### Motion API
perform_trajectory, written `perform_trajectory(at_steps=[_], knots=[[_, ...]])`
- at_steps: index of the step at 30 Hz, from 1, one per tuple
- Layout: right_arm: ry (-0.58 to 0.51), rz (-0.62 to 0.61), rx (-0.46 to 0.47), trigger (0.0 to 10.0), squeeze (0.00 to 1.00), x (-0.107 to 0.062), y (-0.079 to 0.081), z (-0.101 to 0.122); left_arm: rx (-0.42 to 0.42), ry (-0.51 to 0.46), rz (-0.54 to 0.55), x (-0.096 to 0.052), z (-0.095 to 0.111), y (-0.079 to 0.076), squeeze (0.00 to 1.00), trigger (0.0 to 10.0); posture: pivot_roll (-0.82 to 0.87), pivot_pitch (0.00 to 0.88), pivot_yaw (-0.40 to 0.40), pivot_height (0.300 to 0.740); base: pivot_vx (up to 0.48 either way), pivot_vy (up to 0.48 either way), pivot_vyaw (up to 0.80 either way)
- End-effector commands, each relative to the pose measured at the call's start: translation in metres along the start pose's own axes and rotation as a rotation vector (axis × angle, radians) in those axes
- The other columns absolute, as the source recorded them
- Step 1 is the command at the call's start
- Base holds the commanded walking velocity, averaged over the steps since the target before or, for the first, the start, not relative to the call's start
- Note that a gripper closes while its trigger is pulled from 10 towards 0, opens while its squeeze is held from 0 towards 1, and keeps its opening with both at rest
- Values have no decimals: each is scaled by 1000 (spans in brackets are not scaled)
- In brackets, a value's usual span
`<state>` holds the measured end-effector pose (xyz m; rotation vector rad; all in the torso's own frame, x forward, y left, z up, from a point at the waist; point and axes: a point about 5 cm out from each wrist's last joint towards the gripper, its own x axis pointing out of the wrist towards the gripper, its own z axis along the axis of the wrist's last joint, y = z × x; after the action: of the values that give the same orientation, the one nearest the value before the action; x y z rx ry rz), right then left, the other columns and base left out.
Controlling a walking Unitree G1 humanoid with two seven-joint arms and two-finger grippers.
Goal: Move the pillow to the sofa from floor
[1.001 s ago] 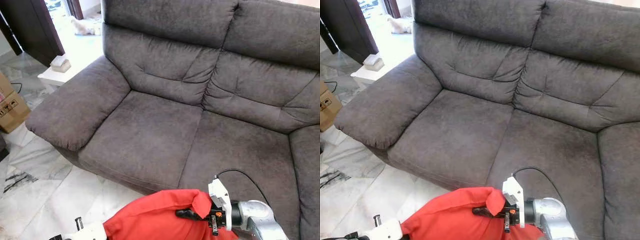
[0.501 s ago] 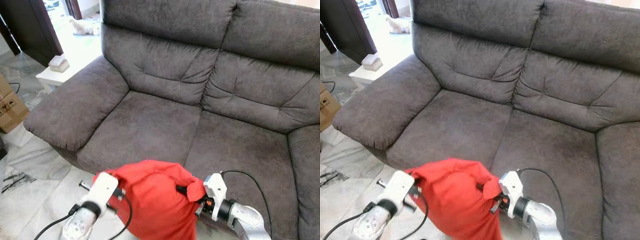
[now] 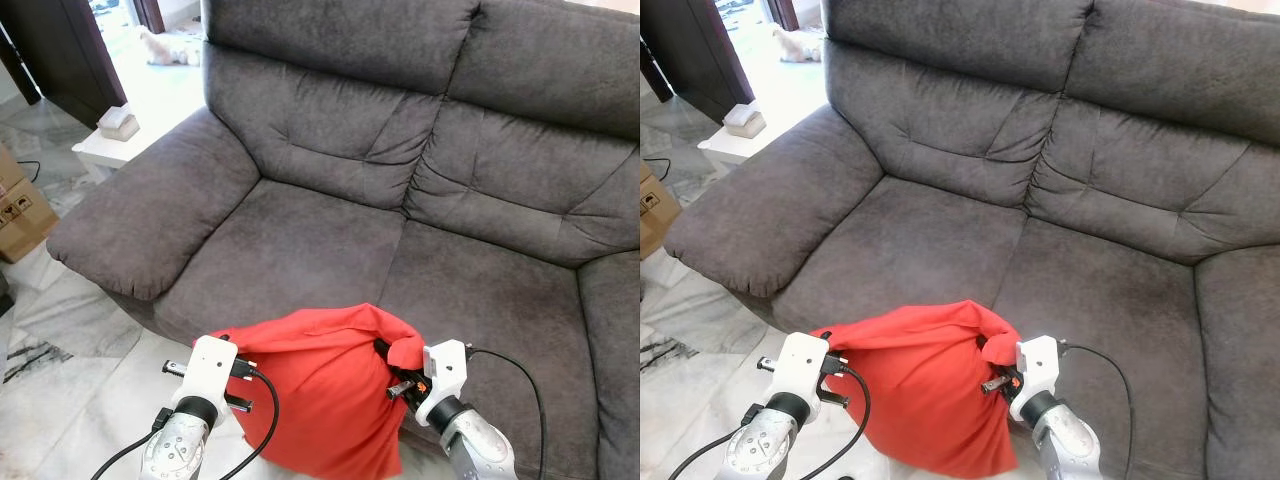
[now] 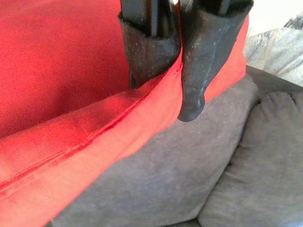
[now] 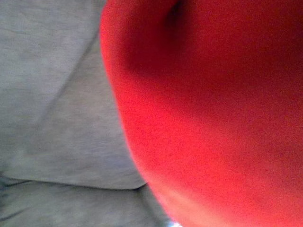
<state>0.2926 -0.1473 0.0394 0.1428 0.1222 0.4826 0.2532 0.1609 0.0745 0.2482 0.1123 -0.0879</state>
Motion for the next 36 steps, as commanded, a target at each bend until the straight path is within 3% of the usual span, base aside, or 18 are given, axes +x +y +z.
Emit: perform_trajectory(at_steps=[1,7,14,25,36], knots=[[-45,-85,4,10000,0,-4,-13,7,21,-48,27,0,11,4,0,10000,163,224,-57,737,0,0,-800],[-46,-93,-3,10000,0,-5,-13,7,21,-49,45,0,10,6,0,10000,161,220,-55,737,0,0,-800],[-46,-105,-3,10000,0,-5,-13,5,24,-54,69,1,10,11,0,10000,163,217,-50,737,0,-446,-800],[-44,-113,-18,10000,0,-6,-19,7,41,-62,80,1,10,16,0,10000,178,213,-48,737,0,0,-789],[-87,-147,25,10000,0,7,-3,4,66,-88,67,9,19,24,0,10000,232,106,13,737,0,0,0]])
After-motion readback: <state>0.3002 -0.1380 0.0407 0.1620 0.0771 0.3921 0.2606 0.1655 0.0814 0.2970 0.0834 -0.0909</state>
